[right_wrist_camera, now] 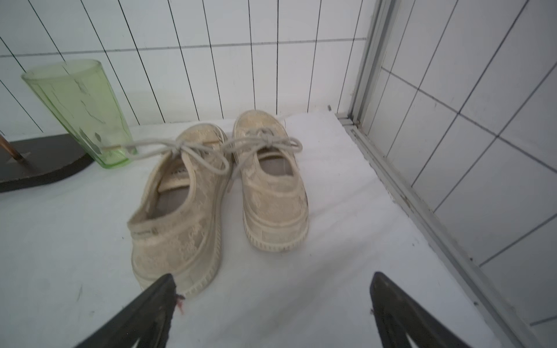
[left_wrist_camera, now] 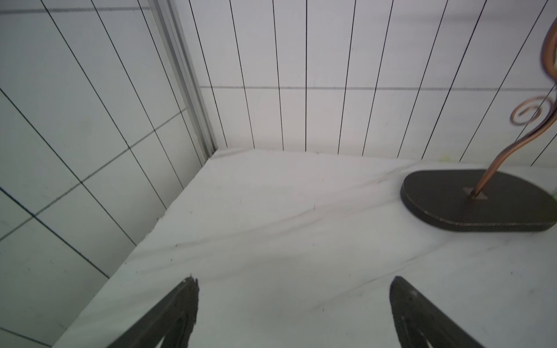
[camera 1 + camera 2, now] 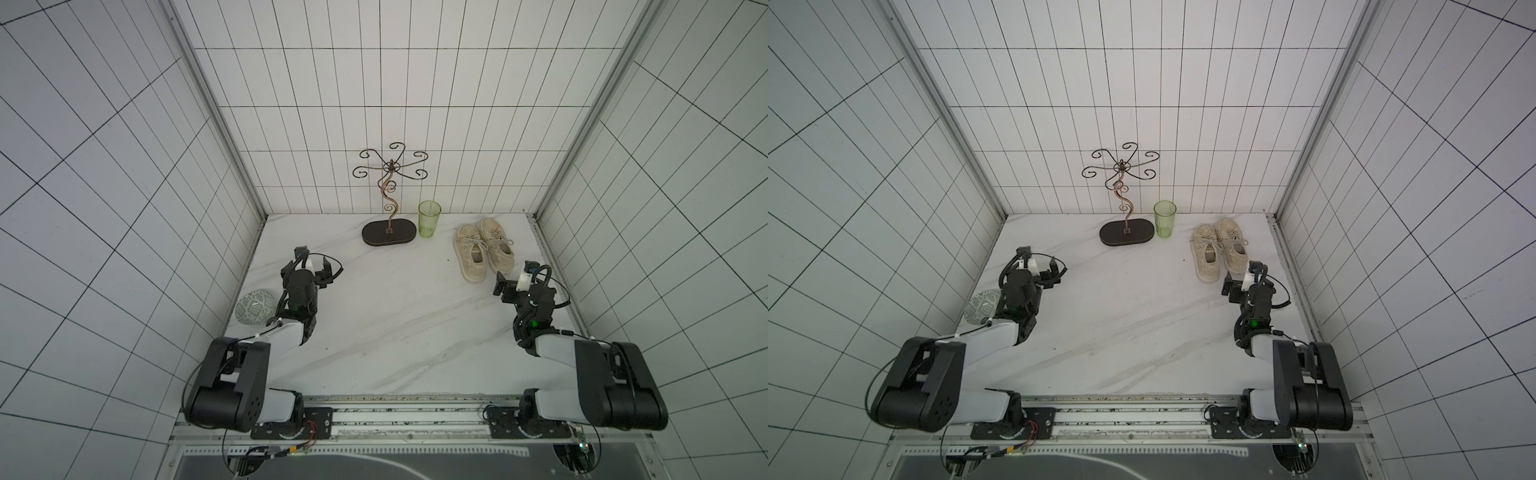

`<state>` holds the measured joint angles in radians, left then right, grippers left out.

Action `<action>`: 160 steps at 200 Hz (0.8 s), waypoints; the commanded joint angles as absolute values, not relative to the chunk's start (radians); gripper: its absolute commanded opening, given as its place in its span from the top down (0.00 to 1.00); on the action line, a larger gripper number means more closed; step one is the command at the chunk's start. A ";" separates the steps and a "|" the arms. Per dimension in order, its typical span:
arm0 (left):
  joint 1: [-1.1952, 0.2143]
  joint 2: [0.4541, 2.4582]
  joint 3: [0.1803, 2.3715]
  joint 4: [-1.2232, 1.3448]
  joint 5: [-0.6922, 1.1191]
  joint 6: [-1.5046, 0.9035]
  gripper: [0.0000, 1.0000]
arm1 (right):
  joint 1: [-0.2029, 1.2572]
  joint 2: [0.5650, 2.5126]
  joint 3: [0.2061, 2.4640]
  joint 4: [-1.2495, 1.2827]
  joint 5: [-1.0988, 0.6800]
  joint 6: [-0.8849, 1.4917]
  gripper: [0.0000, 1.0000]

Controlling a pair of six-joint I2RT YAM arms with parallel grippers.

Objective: Remove the insole from the shoe
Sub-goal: Pick up the shoe from the center of the board.

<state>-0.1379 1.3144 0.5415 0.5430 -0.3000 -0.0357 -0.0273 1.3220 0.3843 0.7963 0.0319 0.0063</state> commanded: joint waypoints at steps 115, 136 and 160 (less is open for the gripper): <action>-0.349 1.147 0.636 -0.029 -0.002 -0.296 0.02 | 0.144 1.732 1.377 -0.295 -0.127 0.012 0.40; -0.352 1.148 0.624 -0.032 0.010 -0.299 0.02 | 0.148 1.798 1.437 -0.388 -0.132 -0.006 0.44; -0.353 1.139 0.608 -0.035 0.017 -0.299 0.02 | 0.156 1.829 1.442 -0.426 -0.109 -0.013 0.45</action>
